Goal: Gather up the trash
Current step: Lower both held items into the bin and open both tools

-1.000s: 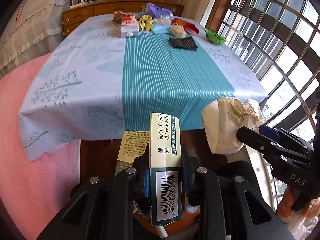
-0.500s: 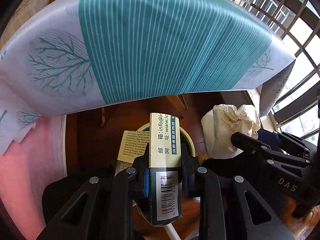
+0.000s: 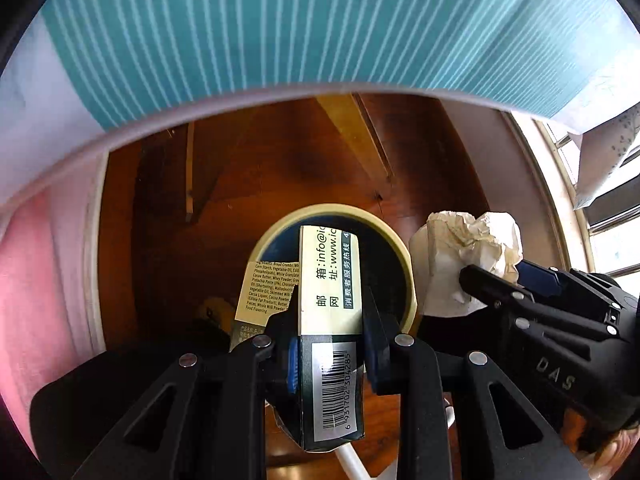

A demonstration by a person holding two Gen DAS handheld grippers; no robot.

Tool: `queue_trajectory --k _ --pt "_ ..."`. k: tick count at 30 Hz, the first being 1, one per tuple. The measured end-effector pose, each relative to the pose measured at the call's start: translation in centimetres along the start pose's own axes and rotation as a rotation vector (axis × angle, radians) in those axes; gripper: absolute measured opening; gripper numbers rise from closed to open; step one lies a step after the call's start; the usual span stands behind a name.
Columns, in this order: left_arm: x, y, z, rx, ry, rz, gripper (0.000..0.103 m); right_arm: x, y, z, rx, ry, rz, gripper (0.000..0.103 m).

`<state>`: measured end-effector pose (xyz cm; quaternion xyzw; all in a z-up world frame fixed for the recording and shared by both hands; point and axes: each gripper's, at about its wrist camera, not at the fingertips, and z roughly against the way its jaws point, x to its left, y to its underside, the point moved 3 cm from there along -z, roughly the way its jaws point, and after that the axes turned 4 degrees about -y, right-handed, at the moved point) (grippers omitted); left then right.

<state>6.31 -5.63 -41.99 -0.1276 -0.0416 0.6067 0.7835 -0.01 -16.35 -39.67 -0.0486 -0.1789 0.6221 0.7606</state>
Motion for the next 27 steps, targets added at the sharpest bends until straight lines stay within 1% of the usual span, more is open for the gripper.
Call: queue_trajectory --k 4,9,12,18,22,25,26,27 --pt "0.6 -0.7 -2.3 0.033 0.011 0.012 0.024 -1.5 -0.7 -1.6 0.008 -0.016 -0.071 0.042" --pt "1.6 -1.2 -4.3 0.066 0.041 0.032 0.024 -2.2 -1.0 -3.1 0.037 -0.033 -0.107 0.042" --pt "2.0 -1.6 -5.0 0.078 0.044 0.035 0.024 -2.4 -1.1 -3.7 0.046 -0.041 -0.108 0.043" --pt "2.2 -1.2 -5.5 0.109 0.058 0.048 0.024 -1.7 -0.9 -4.7 0.058 -0.061 -0.080 0.043" --pt "2.2 -1.0 -5.6 0.119 0.044 0.060 0.025 -1.2 -0.8 -4.8 0.054 -0.077 -0.056 0.044" --pt "2.6 -1.0 -5.7 0.124 0.032 0.080 0.034 -0.7 -0.7 -5.0 0.060 -0.096 -0.049 0.046" --pt "2.6 -1.0 -5.7 0.124 0.027 0.086 0.043 -0.6 -0.7 -5.2 0.067 -0.103 -0.046 0.047" --pt "2.8 -1.1 -5.8 0.128 0.025 0.094 0.055 -0.5 -0.7 -5.3 0.076 -0.110 -0.044 0.049"
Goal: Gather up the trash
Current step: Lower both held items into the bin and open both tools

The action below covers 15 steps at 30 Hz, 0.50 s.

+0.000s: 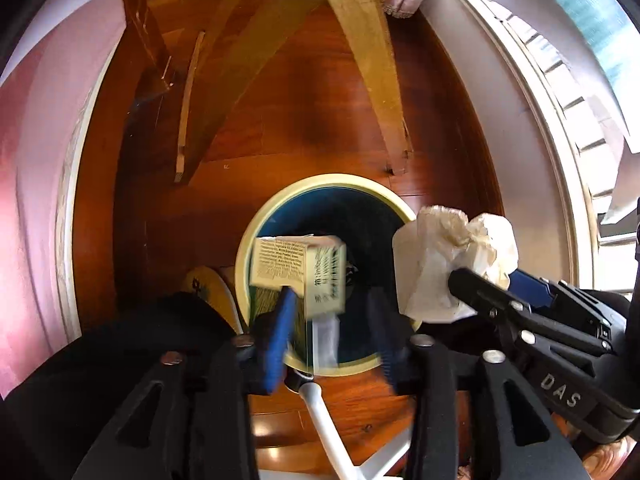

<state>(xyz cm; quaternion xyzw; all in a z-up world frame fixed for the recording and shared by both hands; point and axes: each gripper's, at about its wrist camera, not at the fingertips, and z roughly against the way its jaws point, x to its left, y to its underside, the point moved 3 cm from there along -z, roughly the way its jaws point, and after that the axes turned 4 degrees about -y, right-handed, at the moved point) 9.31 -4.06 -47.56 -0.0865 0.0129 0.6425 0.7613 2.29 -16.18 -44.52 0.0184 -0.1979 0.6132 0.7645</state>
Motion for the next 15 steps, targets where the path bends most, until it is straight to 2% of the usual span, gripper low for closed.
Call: queue_trajectory --k 2,6,15 --pt "0.4 -0.1 -0.1 0.004 -0.009 0.019 0.061 0.2 0.0 -0.3 0.008 0.007 0.005 0.050" --pt "1.1 -0.3 -0.2 0.005 -0.024 0.049 0.066 0.3 0.0 -0.4 0.010 0.006 0.000 0.058" --pt "1.8 0.1 0.3 -0.008 -0.047 0.071 0.073 0.4 0.1 -0.6 0.017 -0.006 0.006 0.060"
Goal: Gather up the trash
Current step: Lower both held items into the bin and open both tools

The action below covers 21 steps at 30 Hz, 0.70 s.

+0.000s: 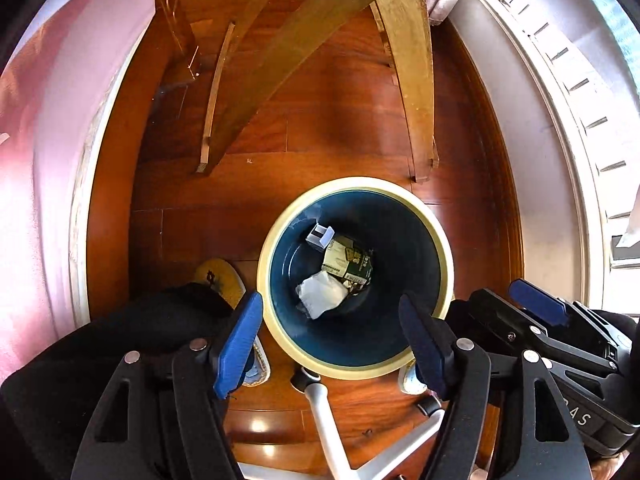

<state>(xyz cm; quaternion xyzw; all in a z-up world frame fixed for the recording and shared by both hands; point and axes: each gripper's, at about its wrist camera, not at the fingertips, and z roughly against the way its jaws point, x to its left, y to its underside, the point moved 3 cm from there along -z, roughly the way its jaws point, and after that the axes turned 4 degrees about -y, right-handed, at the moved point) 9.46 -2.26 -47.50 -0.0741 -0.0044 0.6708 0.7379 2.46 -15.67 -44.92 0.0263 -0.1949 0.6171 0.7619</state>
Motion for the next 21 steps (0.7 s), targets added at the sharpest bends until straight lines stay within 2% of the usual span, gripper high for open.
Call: queue_trajectory --k 2,4,5,10,15,21 --pt "0.2 0.1 0.1 -0.002 0.006 0.009 0.074 0.0 0.0 0.0 -0.001 -0.003 0.000 0.060" --pt "0.5 0.2 0.4 0.003 0.033 0.025 0.080 0.0 -0.1 0.0 0.000 -0.003 -0.002 0.060" --pt "0.5 0.2 0.5 0.008 0.052 0.033 0.087 -0.1 -0.1 0.0 0.000 -0.004 -0.004 0.060" --pt "0.1 0.6 1.5 -0.008 0.065 0.030 0.088 0.1 -0.1 0.3 -0.012 -0.004 0.006 0.065" --pt "0.0 1.3 3.2 -0.020 0.069 0.029 0.094 0.4 0.1 1.4 -0.039 -0.001 0.018 0.067" --pt "-0.1 2.7 7.7 -0.039 0.061 -0.018 0.096 1.7 0.2 4.6 -0.036 -0.011 0.045 0.067"
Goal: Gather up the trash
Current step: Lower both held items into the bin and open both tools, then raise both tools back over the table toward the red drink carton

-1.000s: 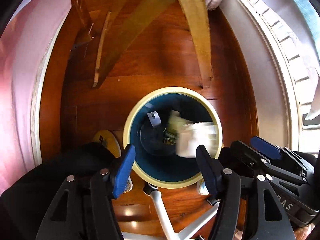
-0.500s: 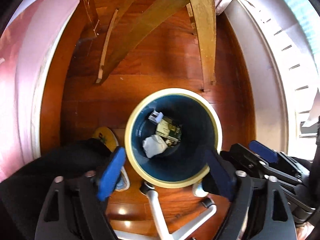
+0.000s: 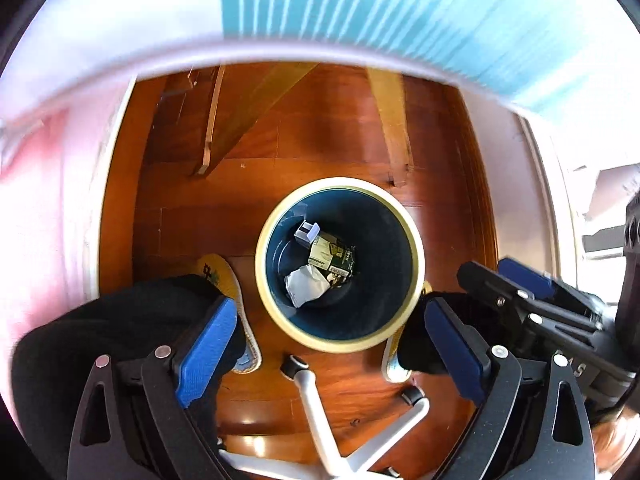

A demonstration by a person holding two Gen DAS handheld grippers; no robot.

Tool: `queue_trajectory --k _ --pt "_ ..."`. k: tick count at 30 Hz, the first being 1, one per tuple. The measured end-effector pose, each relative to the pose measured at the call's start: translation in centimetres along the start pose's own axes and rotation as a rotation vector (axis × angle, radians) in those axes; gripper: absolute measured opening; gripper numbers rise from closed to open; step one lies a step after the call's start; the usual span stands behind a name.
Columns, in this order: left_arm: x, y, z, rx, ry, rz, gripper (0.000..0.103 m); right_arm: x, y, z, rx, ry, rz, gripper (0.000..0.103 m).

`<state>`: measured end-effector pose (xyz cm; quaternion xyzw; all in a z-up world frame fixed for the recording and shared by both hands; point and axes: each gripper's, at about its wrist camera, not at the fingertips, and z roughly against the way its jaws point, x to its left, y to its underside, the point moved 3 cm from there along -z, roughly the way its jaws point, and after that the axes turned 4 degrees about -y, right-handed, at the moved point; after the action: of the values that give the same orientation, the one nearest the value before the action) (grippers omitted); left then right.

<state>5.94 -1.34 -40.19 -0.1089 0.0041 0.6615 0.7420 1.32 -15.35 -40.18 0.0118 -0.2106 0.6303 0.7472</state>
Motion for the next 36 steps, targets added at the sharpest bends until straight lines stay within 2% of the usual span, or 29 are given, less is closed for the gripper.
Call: queue_trajectory --k 3,10,15,17,22,29,31,33,36 --pt "-0.3 0.4 3.6 -0.026 0.009 -0.062 0.097 1.3 -0.4 3.0 -0.009 0.000 0.061 0.067" --pt "-0.1 -1.2 15.7 -0.202 0.039 -0.131 0.097 4.7 -2.8 13.4 -0.098 -0.047 0.219 0.067" --pt "1.1 -4.5 23.8 -0.318 0.027 -0.128 0.096 7.9 -5.2 21.8 -0.195 -0.072 0.328 0.067" --pt "1.6 -6.2 26.7 -0.366 0.008 -0.121 0.096 9.2 -6.5 25.0 -0.253 -0.058 0.382 0.067" --pt "2.6 -11.0 32.5 -0.437 0.015 -0.097 0.097 12.2 -10.8 31.2 -0.392 -0.002 0.465 0.067" --pt "2.9 -19.3 37.5 -0.523 -0.081 -0.093 0.096 15.3 -19.9 34.9 -0.493 0.070 0.502 0.067" --pt "2.5 -22.3 37.5 -0.536 -0.075 -0.092 0.096 16.0 -22.7 34.8 -0.489 0.085 0.516 0.067" --pt "2.7 -25.2 36.8 -0.521 -0.090 -0.068 0.096 15.9 -25.4 33.9 -0.483 0.084 0.508 0.067" --pt "3.0 -29.2 34.3 -0.477 -0.072 -0.035 0.096 15.9 -29.5 31.3 -0.455 0.100 0.495 0.067"
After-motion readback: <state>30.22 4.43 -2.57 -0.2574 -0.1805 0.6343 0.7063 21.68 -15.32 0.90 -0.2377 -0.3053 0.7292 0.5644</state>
